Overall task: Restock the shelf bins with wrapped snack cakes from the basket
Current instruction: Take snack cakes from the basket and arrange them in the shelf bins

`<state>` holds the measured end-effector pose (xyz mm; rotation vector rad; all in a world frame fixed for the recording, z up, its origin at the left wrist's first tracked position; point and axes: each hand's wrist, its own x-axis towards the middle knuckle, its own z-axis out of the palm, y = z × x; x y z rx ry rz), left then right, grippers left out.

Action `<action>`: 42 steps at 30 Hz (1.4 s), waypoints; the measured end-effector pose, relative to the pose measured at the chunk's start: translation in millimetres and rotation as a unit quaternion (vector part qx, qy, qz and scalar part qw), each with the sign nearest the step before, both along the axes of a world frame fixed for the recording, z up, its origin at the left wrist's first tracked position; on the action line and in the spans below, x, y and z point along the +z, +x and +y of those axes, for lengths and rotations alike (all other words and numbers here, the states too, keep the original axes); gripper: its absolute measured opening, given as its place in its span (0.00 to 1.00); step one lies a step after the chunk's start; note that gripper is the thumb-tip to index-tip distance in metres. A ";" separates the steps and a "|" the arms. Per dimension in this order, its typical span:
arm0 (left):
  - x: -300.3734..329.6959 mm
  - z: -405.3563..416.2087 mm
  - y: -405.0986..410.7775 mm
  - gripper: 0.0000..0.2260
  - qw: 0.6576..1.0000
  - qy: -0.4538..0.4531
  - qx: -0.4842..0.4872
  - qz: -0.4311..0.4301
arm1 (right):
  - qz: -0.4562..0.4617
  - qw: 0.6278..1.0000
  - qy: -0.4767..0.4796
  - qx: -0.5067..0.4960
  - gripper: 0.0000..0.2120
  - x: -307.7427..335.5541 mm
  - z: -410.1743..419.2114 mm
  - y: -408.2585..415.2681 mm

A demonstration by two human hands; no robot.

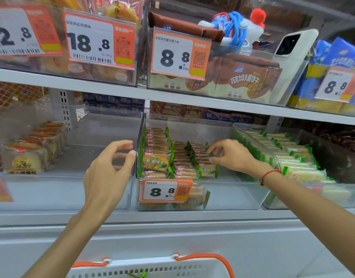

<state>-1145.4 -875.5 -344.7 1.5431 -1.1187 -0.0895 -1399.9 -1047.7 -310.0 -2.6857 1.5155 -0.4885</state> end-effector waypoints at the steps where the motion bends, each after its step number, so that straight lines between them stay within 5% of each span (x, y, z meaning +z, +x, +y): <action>1: -0.2 7.1 -4.0 0.06 1.000 -0.029 -0.002 0.005 | -0.050 0.999 -0.016 0.006 0.08 3.0 12.7 -0.9; 6: -9.8 50.3 -22.8 0.03 0.998 -0.037 -0.053 -0.014 | -0.162 0.983 -0.013 0.080 0.05 1.9 102.1 -2.3; 11: -45.6 78.4 -31.9 0.04 0.976 0.149 -0.107 -0.118 | 0.029 0.985 0.141 0.094 0.07 -57.6 143.7 2.9; 14: -77.9 91.0 -33.5 0.09 0.929 0.267 -0.133 -0.217 | 0.169 0.946 0.264 0.083 0.12 -109.4 152.8 9.7; 19: -161.3 109.0 -23.0 0.17 0.842 0.420 -0.178 -0.286 | 0.248 0.895 0.365 0.063 0.15 -206.7 174.2 21.4; 24: -230.2 142.1 -2.6 0.31 0.759 0.531 -0.217 -0.306 | 0.202 0.925 0.321 0.006 0.30 -289.7 200.4 15.3; 29: -252.3 152.3 -2.4 0.33 0.764 0.532 -0.203 -0.304 | 0.095 0.915 0.386 -0.063 0.35 -327.6 205.0 -3.1; 35: -257.9 149.9 -4.9 0.29 0.781 0.523 -0.173 -0.293 | 0.043 0.960 0.269 -0.060 0.13 -328.0 203.1 -11.0; 39: -258.5 150.3 -5.9 0.28 0.786 0.524 -0.171 -0.281 | -0.011 0.907 0.417 -0.052 0.14 -328.0 205.7 -9.8; 42: -260.1 151.6 -7.3 0.27 0.794 0.519 -0.173 -0.265 | -0.007 0.913 0.403 -0.064 0.16 -325.3 205.4 -7.7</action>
